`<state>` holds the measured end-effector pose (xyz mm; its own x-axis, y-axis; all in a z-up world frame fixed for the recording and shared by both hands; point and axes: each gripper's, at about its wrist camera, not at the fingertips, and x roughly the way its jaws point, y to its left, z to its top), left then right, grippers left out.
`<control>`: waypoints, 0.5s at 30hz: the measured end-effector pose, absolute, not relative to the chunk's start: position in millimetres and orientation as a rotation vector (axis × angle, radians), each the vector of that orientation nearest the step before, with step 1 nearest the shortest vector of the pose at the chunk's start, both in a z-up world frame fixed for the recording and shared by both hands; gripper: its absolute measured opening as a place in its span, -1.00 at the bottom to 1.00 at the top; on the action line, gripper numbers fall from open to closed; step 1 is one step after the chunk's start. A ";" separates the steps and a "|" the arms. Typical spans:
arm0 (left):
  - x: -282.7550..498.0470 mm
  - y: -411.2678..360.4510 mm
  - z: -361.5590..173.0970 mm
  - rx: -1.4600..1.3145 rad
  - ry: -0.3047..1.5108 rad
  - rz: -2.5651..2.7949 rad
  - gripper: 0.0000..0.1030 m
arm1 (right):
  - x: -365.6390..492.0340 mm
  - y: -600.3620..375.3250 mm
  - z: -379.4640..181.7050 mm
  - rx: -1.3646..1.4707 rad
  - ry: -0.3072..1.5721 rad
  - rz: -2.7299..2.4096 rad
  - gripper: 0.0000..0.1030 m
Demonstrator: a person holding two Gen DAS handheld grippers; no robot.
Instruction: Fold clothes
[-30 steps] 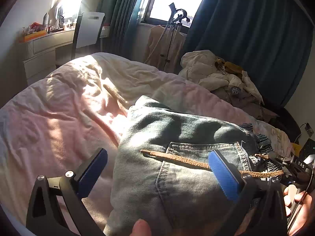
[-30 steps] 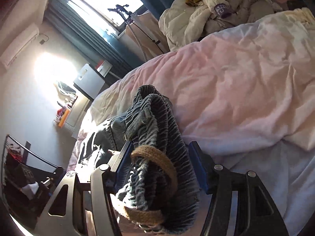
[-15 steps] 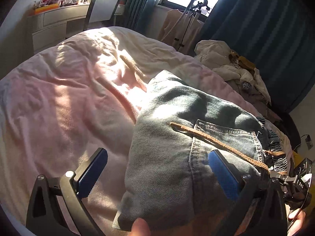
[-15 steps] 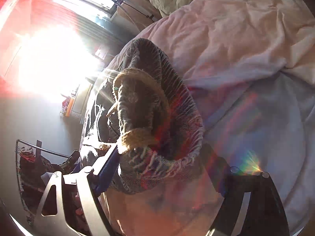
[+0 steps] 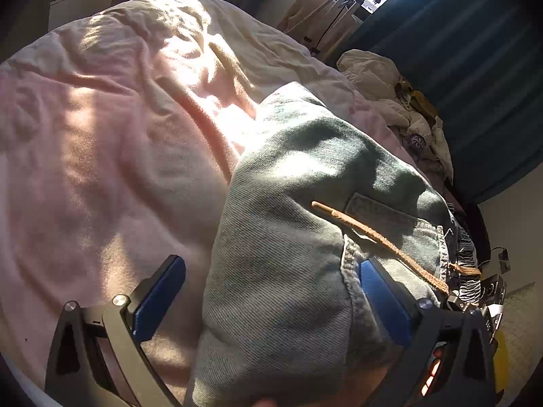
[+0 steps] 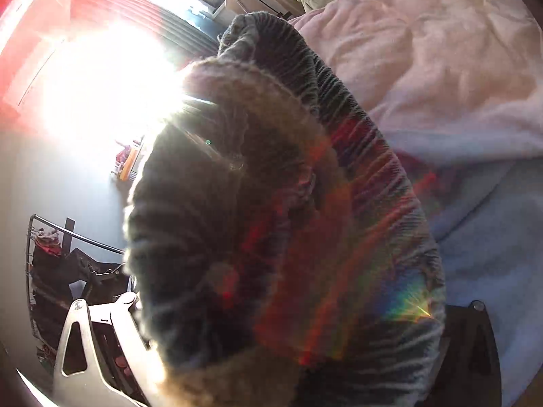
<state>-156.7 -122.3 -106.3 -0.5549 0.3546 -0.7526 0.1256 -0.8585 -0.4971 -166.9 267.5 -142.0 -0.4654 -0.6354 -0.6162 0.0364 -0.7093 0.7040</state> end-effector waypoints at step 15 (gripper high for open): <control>-163.4 -110.1 -116.5 -1.433 -0.796 2.508 0.64 | -170.9 263.8 -141.7 1.290 -0.901 -2.212 0.66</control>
<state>-163.4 -110.1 -116.5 -0.5345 0.3737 -0.7581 0.1315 -0.8492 -0.5114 -170.9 263.8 -141.7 -0.4790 -0.6384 -0.6024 0.0360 -0.7000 0.7132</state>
